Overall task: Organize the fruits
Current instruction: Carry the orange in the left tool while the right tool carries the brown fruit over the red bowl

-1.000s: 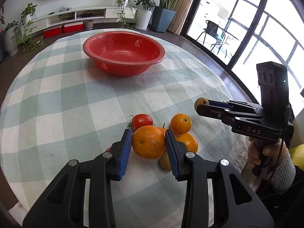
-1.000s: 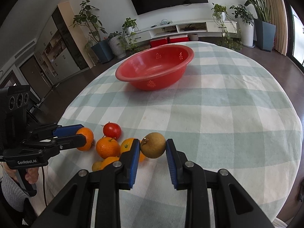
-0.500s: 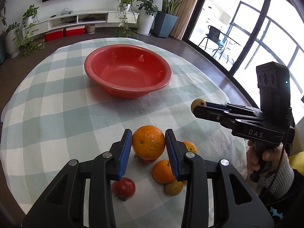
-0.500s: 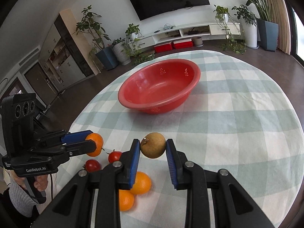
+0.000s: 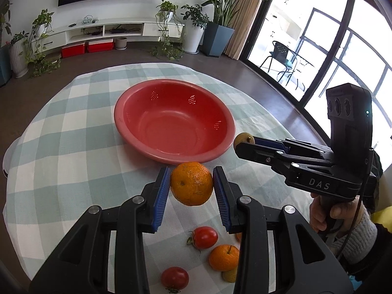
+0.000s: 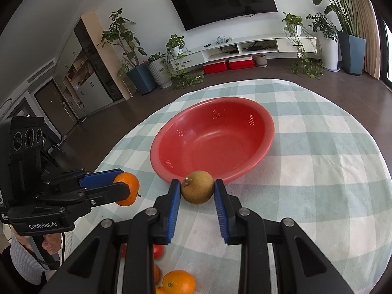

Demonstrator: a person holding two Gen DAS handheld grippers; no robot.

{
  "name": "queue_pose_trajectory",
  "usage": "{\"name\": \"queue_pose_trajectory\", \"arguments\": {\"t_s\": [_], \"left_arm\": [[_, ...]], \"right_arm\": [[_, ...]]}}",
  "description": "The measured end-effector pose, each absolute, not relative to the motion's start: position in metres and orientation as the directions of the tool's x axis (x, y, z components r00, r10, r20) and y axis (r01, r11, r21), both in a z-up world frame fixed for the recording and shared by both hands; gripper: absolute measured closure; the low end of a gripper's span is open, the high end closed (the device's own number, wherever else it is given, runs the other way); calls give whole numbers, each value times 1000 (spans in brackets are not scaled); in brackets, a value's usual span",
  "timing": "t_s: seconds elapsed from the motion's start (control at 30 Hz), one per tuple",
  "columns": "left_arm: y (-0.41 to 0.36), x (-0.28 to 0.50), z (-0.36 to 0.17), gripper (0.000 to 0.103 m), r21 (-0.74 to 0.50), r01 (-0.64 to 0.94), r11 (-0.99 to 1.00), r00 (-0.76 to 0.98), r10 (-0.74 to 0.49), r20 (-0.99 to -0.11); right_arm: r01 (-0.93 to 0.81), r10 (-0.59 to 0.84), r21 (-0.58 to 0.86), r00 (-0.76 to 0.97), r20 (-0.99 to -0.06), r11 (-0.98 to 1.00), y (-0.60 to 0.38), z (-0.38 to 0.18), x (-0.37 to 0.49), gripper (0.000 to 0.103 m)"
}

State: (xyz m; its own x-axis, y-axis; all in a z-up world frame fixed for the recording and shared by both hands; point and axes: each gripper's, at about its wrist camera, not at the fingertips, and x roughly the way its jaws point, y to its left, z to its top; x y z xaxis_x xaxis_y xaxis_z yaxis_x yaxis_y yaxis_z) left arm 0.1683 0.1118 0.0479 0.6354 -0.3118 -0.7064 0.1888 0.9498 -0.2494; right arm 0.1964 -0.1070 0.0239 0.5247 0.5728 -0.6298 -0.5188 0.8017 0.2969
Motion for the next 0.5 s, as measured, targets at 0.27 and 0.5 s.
{"name": "queue_pose_trajectory", "arguments": {"t_s": [0.27,0.5], "left_arm": [[111,196,50,69,-242,182,953,641,-302,-705],[108,217,45,69,-240,181,954,633,-300,-714]], "right_arm": [[-520,570,290,531,-627,804,-97,27,218,72],[-516,558,279,530,-638,810,-92,23,232,72]]}}
